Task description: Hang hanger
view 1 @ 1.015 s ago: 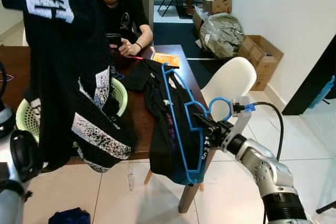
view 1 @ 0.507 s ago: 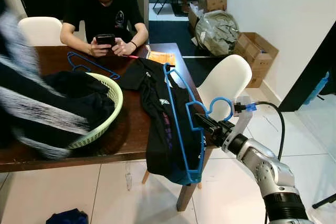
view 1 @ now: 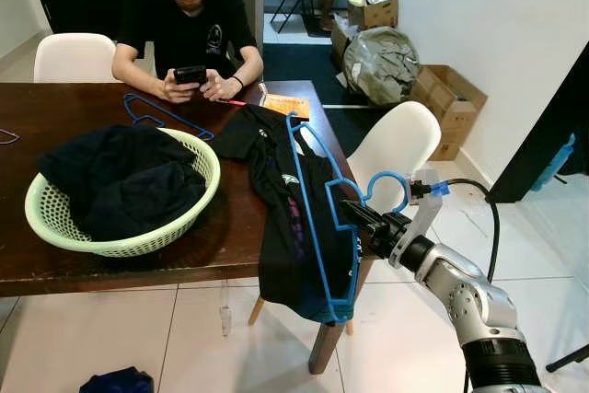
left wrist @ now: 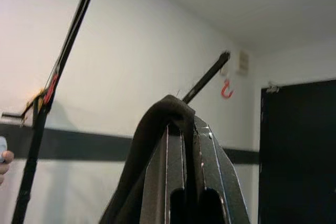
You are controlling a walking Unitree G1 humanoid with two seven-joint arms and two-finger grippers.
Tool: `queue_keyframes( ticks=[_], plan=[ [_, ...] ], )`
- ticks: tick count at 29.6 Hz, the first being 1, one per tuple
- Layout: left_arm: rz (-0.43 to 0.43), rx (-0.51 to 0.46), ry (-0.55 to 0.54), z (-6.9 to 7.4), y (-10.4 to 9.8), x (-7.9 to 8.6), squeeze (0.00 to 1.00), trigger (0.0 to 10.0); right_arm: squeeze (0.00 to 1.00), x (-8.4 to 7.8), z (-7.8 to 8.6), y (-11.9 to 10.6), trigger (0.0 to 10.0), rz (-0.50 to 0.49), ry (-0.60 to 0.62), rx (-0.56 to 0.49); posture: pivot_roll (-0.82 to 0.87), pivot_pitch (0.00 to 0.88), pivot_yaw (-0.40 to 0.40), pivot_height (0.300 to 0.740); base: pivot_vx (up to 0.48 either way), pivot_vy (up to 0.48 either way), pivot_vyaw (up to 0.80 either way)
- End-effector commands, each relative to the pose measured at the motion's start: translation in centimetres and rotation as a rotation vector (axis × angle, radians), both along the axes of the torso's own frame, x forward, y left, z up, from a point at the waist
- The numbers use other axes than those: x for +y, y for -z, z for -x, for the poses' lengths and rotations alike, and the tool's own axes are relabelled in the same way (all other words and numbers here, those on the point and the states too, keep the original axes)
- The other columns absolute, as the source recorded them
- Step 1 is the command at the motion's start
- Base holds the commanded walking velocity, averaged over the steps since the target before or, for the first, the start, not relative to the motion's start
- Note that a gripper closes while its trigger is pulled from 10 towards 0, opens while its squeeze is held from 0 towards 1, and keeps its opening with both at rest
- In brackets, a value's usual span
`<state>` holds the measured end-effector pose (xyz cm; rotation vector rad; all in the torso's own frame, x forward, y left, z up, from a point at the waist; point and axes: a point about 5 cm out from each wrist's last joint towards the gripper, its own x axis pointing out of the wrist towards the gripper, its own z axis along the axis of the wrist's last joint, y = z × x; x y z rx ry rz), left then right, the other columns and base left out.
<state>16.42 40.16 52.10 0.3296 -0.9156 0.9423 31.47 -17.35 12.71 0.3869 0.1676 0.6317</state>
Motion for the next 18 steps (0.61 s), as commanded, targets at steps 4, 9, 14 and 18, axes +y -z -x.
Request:
queue_keyframes(
  ticks=[4, 9, 14, 18],
  plan=[
    [0.006, 0.061, 0.022, -2.6, 1.5, 0.2, 0.0, 0.0, 0.0, -0.3, 0.1, -0.3, 10.0, 0.003, 0.005, -0.006, 0.07, 0.002, -0.035, 0.74, 0.0, 0.0, 0.0],
    [0.023, 0.138, 0.052, -6.3, 3.4, 0.0, 0.0, 0.0, 0.0, -0.4, 0.2, -0.2, 10.0, 0.01, 0.013, -0.005, 0.07, 0.002, -0.032, 0.74, 0.0, 0.0, 0.0],
    [-0.048, 0.189, 0.198, -10.9, 3.2, -4.0, 0.0, 0.0, 0.0, -0.4, 0.1, -0.1, 10.0, 0.011, 0.027, -0.002, 0.07, 0.001, -0.026, 0.74, 0.0, 0.0, 0.0],
    [-0.121, 0.247, 0.265, -13.3, 3.8, -6.7, 0.0, 0.0, 0.0, -0.4, 0.2, -0.1, 10.0, 0.01, 0.031, -0.002, 0.06, 0.002, -0.021, 0.74, 0.0, 0.0, 0.0]
  ],
)
